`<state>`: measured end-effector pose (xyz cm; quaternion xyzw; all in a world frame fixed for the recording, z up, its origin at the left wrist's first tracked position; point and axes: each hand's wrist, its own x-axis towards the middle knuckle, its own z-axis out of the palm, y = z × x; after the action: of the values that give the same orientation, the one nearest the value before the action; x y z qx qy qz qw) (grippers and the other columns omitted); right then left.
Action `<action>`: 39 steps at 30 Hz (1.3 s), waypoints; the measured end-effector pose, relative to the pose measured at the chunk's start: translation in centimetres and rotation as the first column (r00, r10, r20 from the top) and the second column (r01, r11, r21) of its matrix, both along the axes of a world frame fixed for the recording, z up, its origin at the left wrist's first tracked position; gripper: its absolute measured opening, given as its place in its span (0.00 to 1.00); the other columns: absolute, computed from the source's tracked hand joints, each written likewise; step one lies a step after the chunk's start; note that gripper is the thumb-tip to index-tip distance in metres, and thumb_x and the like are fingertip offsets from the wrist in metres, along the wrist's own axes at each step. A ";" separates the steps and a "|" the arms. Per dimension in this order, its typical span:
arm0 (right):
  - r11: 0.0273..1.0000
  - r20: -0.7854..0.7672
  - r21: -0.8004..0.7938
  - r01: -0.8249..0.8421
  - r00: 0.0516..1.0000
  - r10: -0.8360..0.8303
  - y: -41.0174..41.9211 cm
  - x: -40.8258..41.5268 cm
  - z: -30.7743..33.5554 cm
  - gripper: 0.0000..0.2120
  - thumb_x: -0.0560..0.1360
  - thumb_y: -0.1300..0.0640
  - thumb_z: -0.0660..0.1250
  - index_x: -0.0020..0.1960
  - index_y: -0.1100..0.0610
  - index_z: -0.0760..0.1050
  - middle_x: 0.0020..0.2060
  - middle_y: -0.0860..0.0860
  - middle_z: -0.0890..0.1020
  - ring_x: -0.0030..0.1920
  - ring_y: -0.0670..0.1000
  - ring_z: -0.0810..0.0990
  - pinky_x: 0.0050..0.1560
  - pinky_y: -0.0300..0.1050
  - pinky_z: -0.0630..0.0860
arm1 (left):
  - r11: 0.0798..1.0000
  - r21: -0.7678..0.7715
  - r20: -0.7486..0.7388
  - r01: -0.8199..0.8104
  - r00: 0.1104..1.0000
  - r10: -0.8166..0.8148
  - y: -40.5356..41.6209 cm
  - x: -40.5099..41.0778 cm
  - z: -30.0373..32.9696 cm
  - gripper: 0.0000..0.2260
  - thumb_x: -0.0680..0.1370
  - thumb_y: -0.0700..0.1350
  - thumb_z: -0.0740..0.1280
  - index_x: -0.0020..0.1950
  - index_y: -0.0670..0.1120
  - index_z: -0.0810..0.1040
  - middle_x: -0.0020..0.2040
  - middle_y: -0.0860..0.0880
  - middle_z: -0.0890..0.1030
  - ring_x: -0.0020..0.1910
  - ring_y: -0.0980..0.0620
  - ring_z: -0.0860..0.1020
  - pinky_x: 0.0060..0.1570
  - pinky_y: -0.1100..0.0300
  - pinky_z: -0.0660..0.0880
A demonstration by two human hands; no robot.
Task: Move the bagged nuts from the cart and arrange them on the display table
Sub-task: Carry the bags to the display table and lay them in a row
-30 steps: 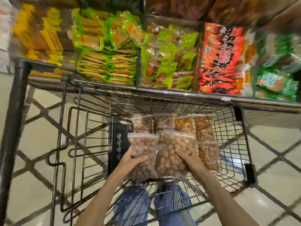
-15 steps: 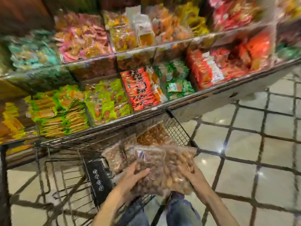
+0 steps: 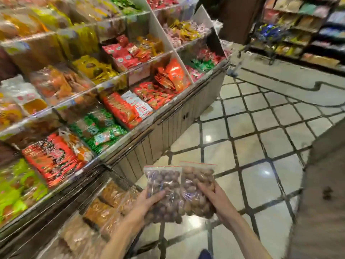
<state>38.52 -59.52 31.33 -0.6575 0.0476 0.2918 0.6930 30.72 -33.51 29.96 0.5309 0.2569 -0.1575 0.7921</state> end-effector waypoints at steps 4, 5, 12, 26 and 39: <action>0.990 0.054 0.001 0.140 0.989 -0.140 -9.2 4.7 0.7 0.23 0.78 0.50 0.75 0.71 0.49 0.76 0.59 0.52 0.88 0.59 0.54 0.87 0.62 0.56 0.83 | 0.992 0.077 0.065 0.098 0.993 -0.103 -9.1 7.4 1.4 0.26 0.75 0.42 0.77 0.72 0.49 0.73 0.60 0.41 0.87 0.58 0.35 0.85 0.65 0.31 0.77; 0.985 0.055 0.004 0.172 0.984 -0.172 -11.4 5.7 0.9 0.24 0.77 0.49 0.76 0.71 0.47 0.76 0.59 0.51 0.88 0.60 0.54 0.87 0.64 0.57 0.82 | 0.989 0.082 0.074 0.122 0.989 -0.128 -11.0 9.1 1.6 0.28 0.74 0.44 0.79 0.72 0.49 0.74 0.60 0.41 0.87 0.58 0.35 0.85 0.65 0.32 0.77; 0.923 0.107 0.037 0.382 0.917 -0.384 -22.8 12.9 2.6 0.29 0.72 0.43 0.78 0.70 0.48 0.77 0.58 0.51 0.88 0.59 0.54 0.88 0.63 0.56 0.82 | 0.943 0.177 0.136 0.280 0.942 -0.305 -22.4 21.5 3.4 0.41 0.61 0.62 0.86 0.69 0.50 0.78 0.63 0.43 0.86 0.59 0.40 0.86 0.63 0.40 0.80; 0.656 0.163 -0.008 0.755 0.648 -0.744 -41.0 36.9 2.8 0.25 0.76 0.47 0.79 0.70 0.51 0.79 0.60 0.55 0.87 0.61 0.59 0.86 0.68 0.64 0.78 | 0.763 0.192 0.290 0.617 0.707 -0.645 -42.7 55.6 4.0 0.29 0.74 0.48 0.81 0.73 0.53 0.75 0.65 0.48 0.85 0.63 0.48 0.85 0.62 0.48 0.82; 0.452 0.185 -0.007 0.892 0.445 -0.876 -55.4 57.2 4.2 0.29 0.73 0.44 0.80 0.70 0.50 0.77 0.58 0.52 0.88 0.56 0.56 0.89 0.62 0.62 0.83 | 0.579 0.186 0.297 0.794 0.516 -0.803 -61.2 82.3 5.1 0.26 0.76 0.46 0.78 0.70 0.60 0.73 0.63 0.52 0.84 0.55 0.56 0.87 0.49 0.59 0.84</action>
<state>95.75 -114.97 35.51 -0.5915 0.3445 -0.1668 0.7096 113.01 -94.72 35.02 0.6184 -0.1585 -0.4025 0.6560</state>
